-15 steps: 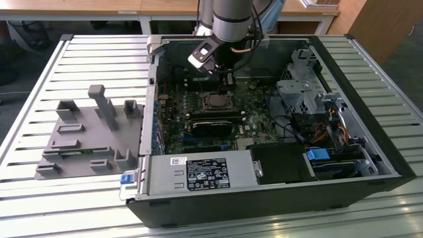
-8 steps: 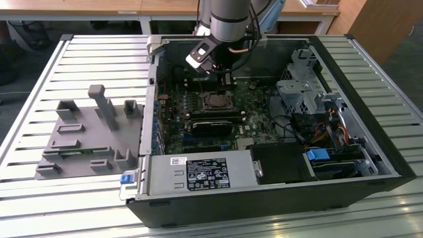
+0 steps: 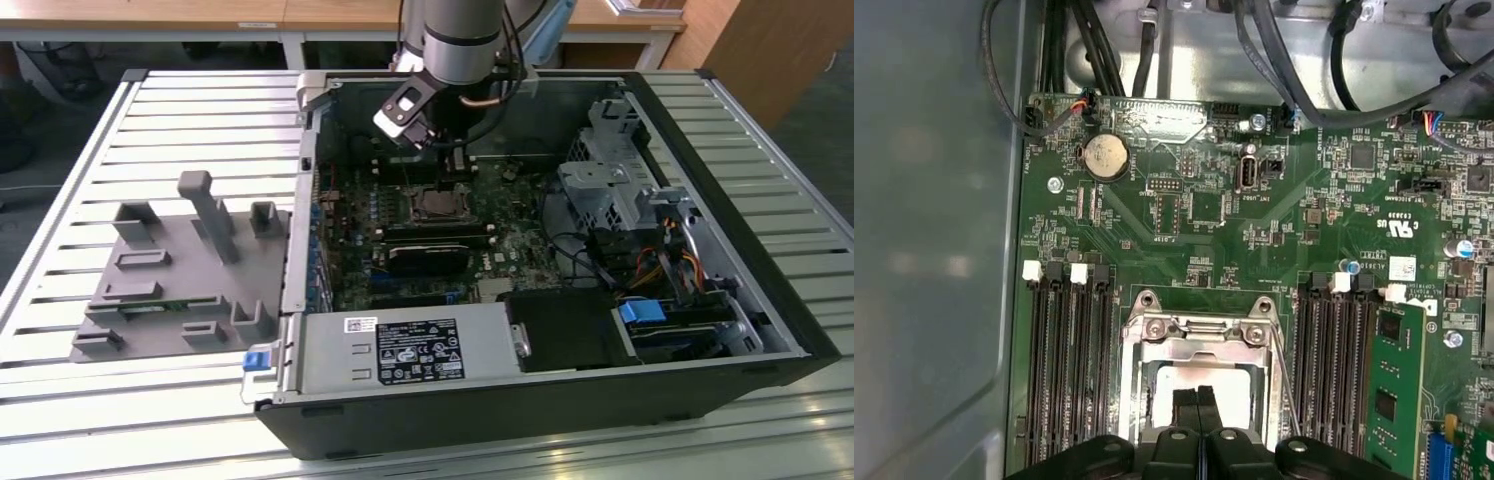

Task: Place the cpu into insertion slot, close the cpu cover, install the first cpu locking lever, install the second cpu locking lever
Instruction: 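Install the first cpu locking lever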

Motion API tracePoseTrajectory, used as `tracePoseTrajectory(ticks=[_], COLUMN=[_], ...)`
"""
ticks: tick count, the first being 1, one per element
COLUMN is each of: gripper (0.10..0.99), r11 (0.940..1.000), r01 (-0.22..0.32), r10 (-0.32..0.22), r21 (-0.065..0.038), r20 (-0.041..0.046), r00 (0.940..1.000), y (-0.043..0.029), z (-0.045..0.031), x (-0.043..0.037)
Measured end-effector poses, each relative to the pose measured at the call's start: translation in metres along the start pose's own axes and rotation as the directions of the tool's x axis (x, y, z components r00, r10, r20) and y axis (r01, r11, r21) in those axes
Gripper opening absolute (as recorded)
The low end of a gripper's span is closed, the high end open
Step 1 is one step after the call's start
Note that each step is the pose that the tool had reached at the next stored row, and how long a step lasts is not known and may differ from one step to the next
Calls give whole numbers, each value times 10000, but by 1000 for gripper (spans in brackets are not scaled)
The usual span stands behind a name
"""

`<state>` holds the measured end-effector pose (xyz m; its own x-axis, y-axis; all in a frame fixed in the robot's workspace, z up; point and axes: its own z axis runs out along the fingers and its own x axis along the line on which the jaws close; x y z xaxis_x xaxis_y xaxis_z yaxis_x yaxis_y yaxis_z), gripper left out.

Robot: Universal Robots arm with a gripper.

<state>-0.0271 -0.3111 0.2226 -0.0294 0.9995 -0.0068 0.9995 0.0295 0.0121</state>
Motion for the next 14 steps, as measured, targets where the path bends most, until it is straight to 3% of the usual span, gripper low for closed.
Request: tracePoseTrajectory(ticks=[14], gripper=[106], r11=[10000], r01=[-2], r10=[2], r21=[-1], r20=[-1], r00=[10000], y=[2], z=[-60], x=[1])
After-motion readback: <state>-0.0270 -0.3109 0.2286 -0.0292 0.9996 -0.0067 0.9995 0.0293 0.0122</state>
